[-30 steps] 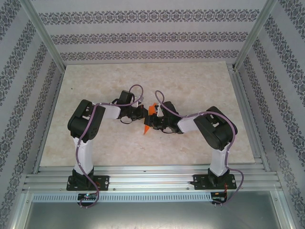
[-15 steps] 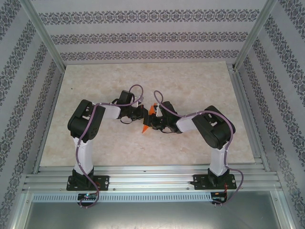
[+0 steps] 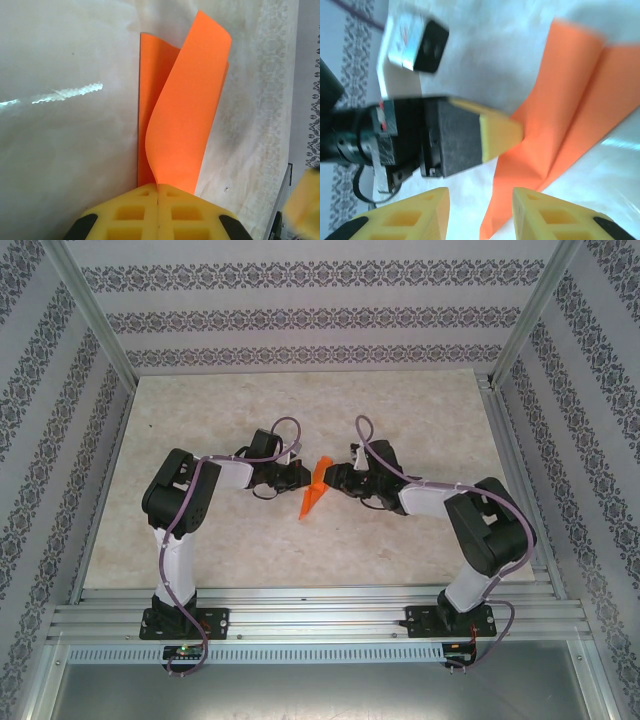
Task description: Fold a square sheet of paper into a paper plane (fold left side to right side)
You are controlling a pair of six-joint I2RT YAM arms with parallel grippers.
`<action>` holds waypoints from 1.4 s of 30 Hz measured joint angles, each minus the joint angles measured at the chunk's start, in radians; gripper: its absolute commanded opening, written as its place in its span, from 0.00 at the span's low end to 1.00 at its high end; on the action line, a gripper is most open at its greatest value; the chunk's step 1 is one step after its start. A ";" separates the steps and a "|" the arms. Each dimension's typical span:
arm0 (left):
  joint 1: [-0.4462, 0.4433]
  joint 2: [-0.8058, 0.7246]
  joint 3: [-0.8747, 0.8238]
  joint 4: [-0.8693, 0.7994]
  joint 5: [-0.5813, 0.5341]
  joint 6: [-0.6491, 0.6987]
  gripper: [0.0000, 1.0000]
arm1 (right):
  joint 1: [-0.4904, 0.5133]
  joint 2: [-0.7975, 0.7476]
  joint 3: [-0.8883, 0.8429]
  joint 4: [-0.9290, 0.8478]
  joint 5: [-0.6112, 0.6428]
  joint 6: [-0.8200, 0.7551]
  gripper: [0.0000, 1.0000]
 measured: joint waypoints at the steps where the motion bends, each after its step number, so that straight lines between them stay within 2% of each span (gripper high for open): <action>1: 0.000 0.000 0.001 -0.002 0.000 0.000 0.00 | -0.016 -0.003 0.003 -0.009 0.004 -0.011 0.38; 4: 0.000 0.000 0.002 -0.003 0.000 0.000 0.00 | -0.055 0.035 0.040 -0.060 0.026 -0.041 0.39; 12: 0.000 0.000 0.003 -0.006 0.000 0.003 0.00 | -0.050 0.216 0.172 -0.105 0.035 -0.079 0.45; 36: 0.000 0.009 0.105 -0.097 0.005 0.130 0.00 | -0.038 0.276 0.245 -0.142 0.013 -0.090 0.45; 42: 0.000 0.013 0.109 -0.107 0.019 0.135 0.00 | -0.057 0.238 0.193 -0.116 0.011 -0.090 0.47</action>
